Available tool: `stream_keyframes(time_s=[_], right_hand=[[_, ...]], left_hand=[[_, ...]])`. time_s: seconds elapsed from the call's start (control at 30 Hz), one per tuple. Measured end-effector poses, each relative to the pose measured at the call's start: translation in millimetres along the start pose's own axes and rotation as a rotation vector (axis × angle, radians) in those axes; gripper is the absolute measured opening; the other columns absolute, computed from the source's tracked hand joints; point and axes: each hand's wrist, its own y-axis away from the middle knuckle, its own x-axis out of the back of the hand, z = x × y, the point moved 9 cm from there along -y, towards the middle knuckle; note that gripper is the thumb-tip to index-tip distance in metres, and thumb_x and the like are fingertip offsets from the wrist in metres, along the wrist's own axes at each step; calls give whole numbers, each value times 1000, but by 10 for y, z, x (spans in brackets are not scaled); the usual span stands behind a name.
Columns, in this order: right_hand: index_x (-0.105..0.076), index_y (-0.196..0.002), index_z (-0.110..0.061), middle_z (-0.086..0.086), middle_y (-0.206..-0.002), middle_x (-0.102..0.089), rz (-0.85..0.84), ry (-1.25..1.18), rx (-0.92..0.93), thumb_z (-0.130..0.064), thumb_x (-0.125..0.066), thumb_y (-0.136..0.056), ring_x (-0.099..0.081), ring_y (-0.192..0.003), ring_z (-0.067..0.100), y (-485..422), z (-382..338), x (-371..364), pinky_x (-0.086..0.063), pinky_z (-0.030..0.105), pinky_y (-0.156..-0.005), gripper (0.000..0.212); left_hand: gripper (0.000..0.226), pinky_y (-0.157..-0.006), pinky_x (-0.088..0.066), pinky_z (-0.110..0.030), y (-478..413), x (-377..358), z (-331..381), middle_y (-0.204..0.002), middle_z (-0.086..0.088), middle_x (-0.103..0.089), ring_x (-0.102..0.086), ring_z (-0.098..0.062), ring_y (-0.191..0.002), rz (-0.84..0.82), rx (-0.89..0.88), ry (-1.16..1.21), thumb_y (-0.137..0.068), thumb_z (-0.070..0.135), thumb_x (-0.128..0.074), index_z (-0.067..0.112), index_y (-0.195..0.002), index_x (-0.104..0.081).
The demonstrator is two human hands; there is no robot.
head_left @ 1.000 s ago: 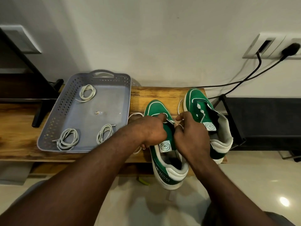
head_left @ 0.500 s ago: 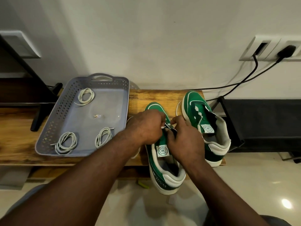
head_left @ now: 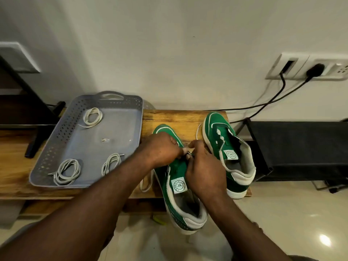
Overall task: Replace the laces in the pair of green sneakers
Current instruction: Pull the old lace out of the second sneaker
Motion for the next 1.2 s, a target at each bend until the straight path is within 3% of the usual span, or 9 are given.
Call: stream_keyframes(time_s=[0.2,0.37,0.5,0.63,0.83,0.93,1.03,1.1,1.2], right_hand=[[-45,-129,-27,-4,-97,-69,1,-13,-75,-21,-51,-100,-67,-85,27,-61,52,90,-35,34,-63,30],[-45,-127,-30,-5,-89,-69,25,-13,-143,-20,-52,-98,-67,-82,26,-65,142,133,-38,34,-63,31],[-44,-128,-28,-2,-99,-71,9,-41,-87,-21,-54,-98,-68,-90,27,-68,69,83,-37,33,-64,32],[-41,-129,-29,1,-107,-71,-7,-31,-86,-23,-53,-96,-68,-96,29,-80,17,16,-44,36,-66,35],[-41,-130,-23,3,-106,-71,8,0,-125,-23,-51,-98,-69,-90,31,-59,125,110,-39,35,-65,34],[-39,-132,-26,4,-109,-71,-5,-6,-113,-22,-52,-96,-69,-92,31,-66,86,39,-42,34,-65,38],[-39,-133,-26,5,-108,-71,-19,-12,-141,-22,-54,-95,-69,-94,32,-98,75,7,-42,35,-65,41],[-39,-130,-25,5,-105,-71,-32,-13,-152,-22,-55,-95,-69,-93,33,-106,79,6,-40,35,-65,39],[-40,-127,-23,6,-105,-71,-20,-11,-151,-21,-54,-94,-69,-93,34,-106,74,37,-43,37,-66,36]], left_hand=[[18,-93,-53,-36,32,29,239,-108,6,-74,-57,-17,-115,140,-150,-265,-91,45,-70,36,-101,-80],[6,-76,-56,-38,50,114,223,-82,-1,-77,-70,-22,-84,49,-45,142,-80,20,-79,17,-77,-84],[35,-73,-59,-40,66,151,147,-72,1,-73,-69,-19,-75,131,-33,-146,-87,53,-71,22,-74,-80],[31,-78,-50,-33,56,109,250,-79,6,-65,-57,-15,-88,175,-145,-359,-96,51,-65,27,-79,-75],[35,-70,-43,-34,148,324,336,-61,-2,-65,-52,-15,-57,70,-211,474,-94,22,-72,10,-62,-73],[38,-81,-55,-38,61,214,196,-77,-2,-76,-69,-19,-76,-9,-124,47,-94,50,-72,22,-70,-81],[34,-77,-58,-39,45,119,211,-74,4,-74,-68,-15,-75,35,-132,-218,-96,44,-72,28,-67,-78],[35,-71,-55,-38,117,156,358,-70,4,-71,-66,-16,-70,58,-238,14,-99,40,-70,25,-67,-75],[30,-83,-51,-35,328,302,570,-77,-1,-68,-64,-13,-78,-104,-381,747,-95,35,-65,14,-76,-72]])
